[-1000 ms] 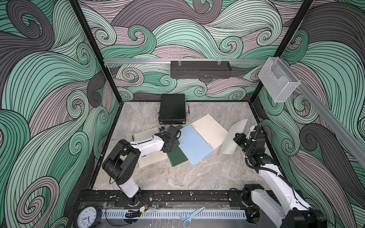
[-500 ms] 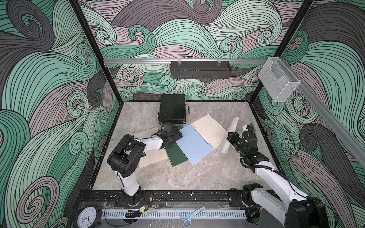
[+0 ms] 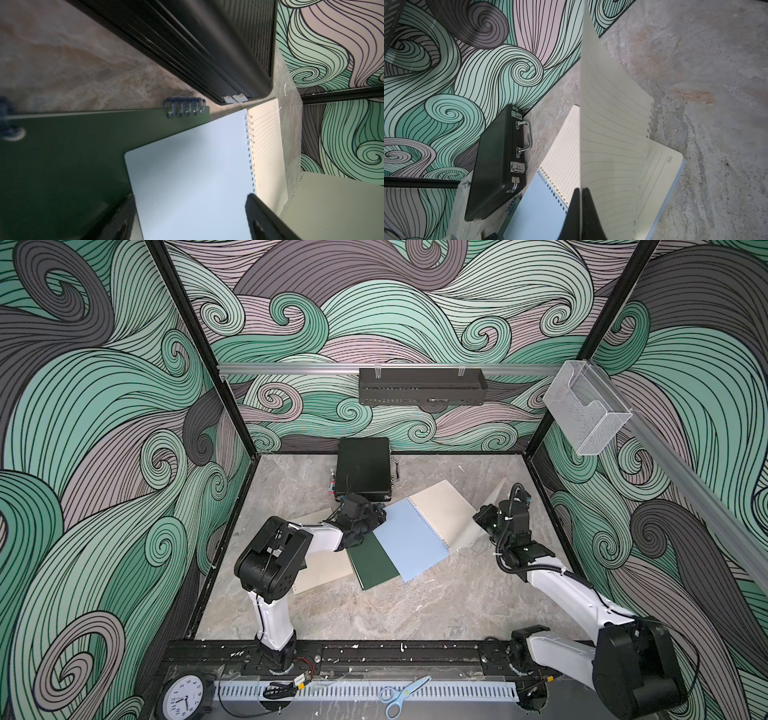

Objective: Tear off pages from different notebooks
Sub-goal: Place the paper at the corner of the board.

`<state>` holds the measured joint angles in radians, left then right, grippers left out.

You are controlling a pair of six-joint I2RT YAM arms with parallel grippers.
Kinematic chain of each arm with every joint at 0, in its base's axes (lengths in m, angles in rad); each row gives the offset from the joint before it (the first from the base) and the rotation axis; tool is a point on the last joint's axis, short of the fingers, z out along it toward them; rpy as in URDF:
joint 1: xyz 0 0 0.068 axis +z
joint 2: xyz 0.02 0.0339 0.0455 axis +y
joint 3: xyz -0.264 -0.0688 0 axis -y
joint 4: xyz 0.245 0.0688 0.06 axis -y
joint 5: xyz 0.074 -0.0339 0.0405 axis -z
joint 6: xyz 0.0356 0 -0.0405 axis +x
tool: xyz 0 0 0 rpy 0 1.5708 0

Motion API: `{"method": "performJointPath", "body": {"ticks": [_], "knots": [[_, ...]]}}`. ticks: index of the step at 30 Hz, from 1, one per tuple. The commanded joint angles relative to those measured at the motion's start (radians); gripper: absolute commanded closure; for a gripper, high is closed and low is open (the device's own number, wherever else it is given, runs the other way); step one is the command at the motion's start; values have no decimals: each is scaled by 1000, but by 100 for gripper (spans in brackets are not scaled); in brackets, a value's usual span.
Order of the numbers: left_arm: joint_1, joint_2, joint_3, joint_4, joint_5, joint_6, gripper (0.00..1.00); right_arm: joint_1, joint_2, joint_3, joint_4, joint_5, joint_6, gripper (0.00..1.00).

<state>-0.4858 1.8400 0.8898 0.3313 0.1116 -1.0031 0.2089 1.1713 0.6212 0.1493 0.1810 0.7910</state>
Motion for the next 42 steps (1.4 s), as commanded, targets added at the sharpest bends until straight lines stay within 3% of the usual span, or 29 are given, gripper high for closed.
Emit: {"method": "performJointPath", "body": {"ticks": [1,6,10,18,23,27,30,37,42], "knots": [[4,57,-34,-27,73,3,17,-53,41,52,-30,58,-17,100],[6,74,-16,-25,96,5,17,-139,146,170,-179,167,9,100],[6,88,1,-34,97,10,17,-206,237,255,-253,168,59,100],[8,94,8,-32,97,4,17,-220,313,407,-379,371,115,100],[9,94,11,-37,100,9,17,-226,329,520,-316,272,42,100],[9,91,5,-31,100,8,17,-226,303,518,-160,185,-28,100],[9,94,5,-32,101,8,17,-226,282,460,-84,187,-48,100],[9,100,14,-31,120,13,17,-294,345,237,7,164,131,100],[8,96,14,-40,119,15,17,-334,519,276,-50,131,263,100]]}}
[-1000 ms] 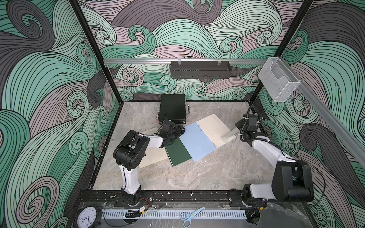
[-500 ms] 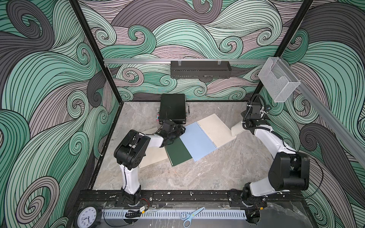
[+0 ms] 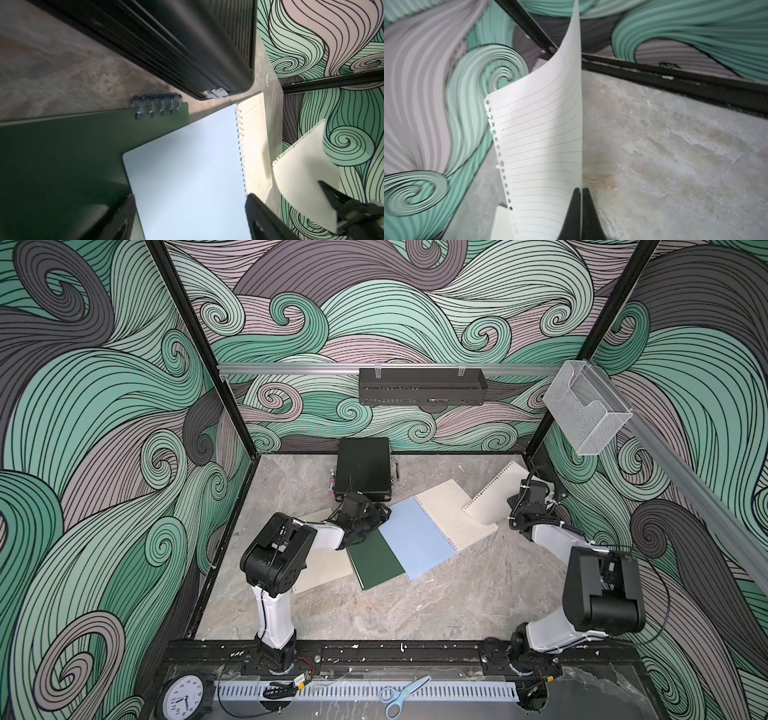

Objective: Tear off pages from different notebooks
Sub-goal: Place the paper at the corner of the board.

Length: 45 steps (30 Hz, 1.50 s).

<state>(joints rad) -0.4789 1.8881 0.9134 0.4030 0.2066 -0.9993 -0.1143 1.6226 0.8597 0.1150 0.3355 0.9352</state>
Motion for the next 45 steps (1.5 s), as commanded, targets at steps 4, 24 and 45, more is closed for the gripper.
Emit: {"method": "performJointPath", "body": {"ticks": [4,24,45], "knots": [[1,45,-9,-114,23,8,17,-26,212,126,-34,-53,187,100],[0,40,-1,-129,32,10,17,-30,588,600,-261,-20,350,100],[0,26,-3,-150,30,-12,17,-20,329,266,-173,-242,129,8]]}}
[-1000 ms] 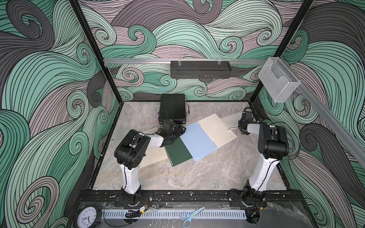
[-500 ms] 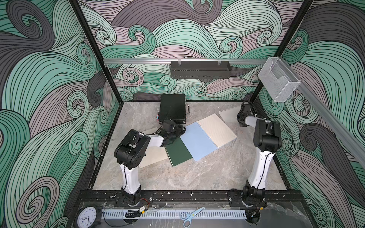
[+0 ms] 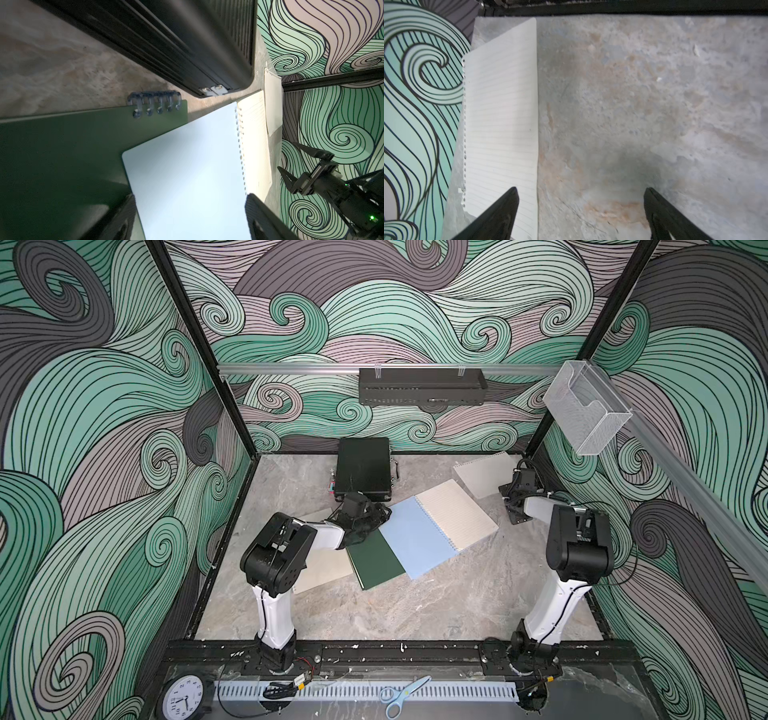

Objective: Tear off pages from different notebooks
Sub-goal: Place the paper at the corner of the board, then close the notebook at the center of the board.

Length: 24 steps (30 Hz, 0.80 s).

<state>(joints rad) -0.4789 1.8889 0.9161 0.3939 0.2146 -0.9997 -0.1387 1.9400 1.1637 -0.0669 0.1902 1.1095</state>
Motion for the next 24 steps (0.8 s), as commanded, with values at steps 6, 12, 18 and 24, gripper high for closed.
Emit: {"method": "performJointPath", "body": {"ticks": [6,12,18,24], "knots": [[1,29,-10,-113,35,-16,17,27,9,-73,18,-266,-128,9],[2,45,-8,-41,73,-13,17,75,-6,-97,13,-334,-170,9],[2,63,7,46,123,-28,17,100,-14,-140,30,-372,-186,9],[1,65,43,77,131,-46,17,111,-42,-203,64,-401,-189,10]]}}
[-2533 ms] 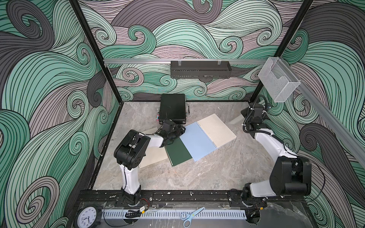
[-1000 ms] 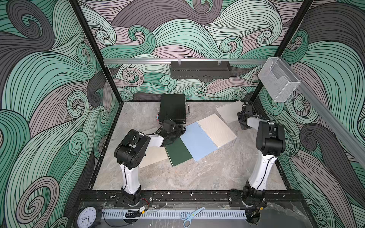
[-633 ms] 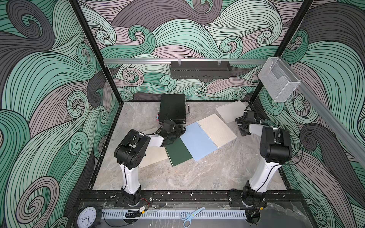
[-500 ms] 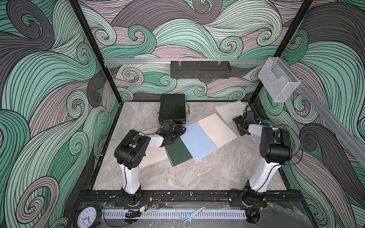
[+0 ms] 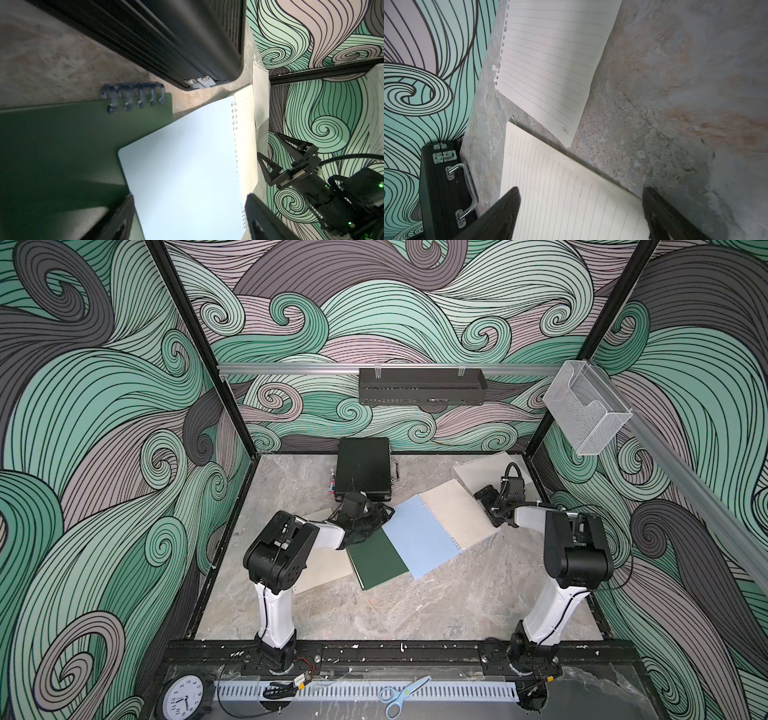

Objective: Tear off pages from different notebooks
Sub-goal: Close the notebook at the center of the board.

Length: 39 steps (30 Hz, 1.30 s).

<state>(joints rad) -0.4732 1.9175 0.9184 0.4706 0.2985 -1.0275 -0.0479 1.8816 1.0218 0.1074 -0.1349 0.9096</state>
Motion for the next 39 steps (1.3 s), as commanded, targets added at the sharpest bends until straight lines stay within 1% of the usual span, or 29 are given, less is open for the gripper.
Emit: {"method": "performJointPath", "body": {"ticks": [1,5,14,23,26,31,35,39], "knots": [[-5,40,48,13,56,-26,17,22,11,-67,-109,-80,10,10],[-5,41,65,72,75,-55,17,28,4,-94,-95,-86,10,10],[-13,18,104,130,90,-80,17,49,-2,-111,-77,-84,12,10],[-25,-21,125,137,90,-79,17,93,-20,-86,-141,29,-24,10],[-28,-23,138,119,81,-81,17,109,-29,-80,-156,37,-32,10],[-39,-14,247,25,86,-69,17,141,-63,-101,-154,48,-21,10],[-66,-2,359,-72,70,-29,13,159,-92,-132,-145,55,-9,10],[-85,34,439,-103,55,-19,9,170,-124,-157,-132,70,-5,10]]}}
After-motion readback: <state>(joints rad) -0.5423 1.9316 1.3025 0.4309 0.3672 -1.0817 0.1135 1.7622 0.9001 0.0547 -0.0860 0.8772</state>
